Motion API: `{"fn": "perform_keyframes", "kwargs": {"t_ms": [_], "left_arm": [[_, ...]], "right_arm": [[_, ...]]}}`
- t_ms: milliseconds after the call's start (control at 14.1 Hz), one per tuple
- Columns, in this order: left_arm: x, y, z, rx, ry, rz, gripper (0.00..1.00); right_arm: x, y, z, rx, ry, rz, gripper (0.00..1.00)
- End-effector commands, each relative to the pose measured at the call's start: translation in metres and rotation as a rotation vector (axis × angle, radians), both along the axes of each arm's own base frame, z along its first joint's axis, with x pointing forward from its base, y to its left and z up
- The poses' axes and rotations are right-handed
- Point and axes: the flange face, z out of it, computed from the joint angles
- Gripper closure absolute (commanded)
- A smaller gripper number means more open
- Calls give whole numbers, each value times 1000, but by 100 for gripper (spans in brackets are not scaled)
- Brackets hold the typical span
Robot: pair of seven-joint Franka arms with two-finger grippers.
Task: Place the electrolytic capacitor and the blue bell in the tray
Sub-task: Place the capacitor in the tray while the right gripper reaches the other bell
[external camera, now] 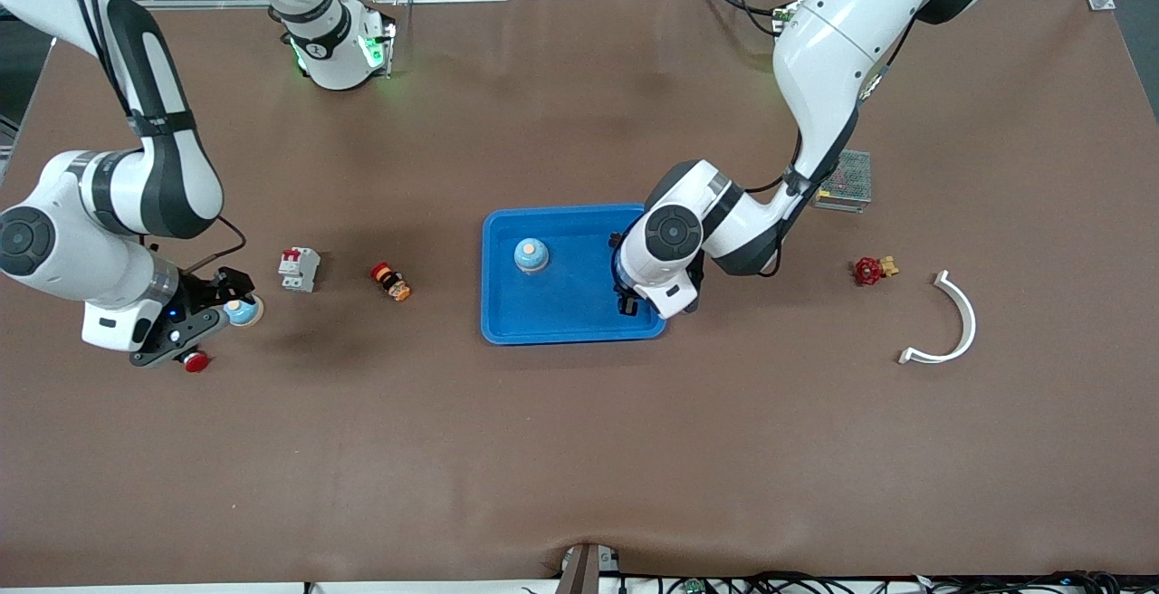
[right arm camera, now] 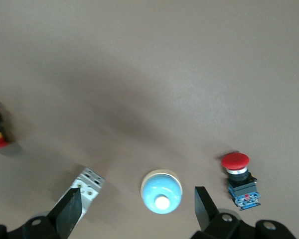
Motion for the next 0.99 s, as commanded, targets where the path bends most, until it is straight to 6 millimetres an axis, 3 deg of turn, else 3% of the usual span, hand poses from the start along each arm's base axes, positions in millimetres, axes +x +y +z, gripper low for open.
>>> {"fn": "perform_keyframes", "kwargs": {"t_ms": [0, 213, 284, 496, 780, 922], "left_arm": [[3, 6, -8, 10, 15, 26, 94], [4, 7, -12, 12, 15, 18, 33], [6, 8, -9, 14, 8, 14, 1], [21, 11, 12, 20, -35, -31, 0], [50, 25, 62, 63, -117, -107, 0], [63, 39, 97, 60, -174, -202, 0]], "right_arm": [[-11, -16, -13, -5, -16, 37, 0], [-16, -34, -23, -1, -4, 51, 0], [-15, -39, -26, -2, -11, 64, 0], [-15, -54, -44, -2, -21, 91, 0], [-17, -68, -62, 0, -22, 118, 0], [-21, -67, -72, 0, -22, 117, 0]]}}
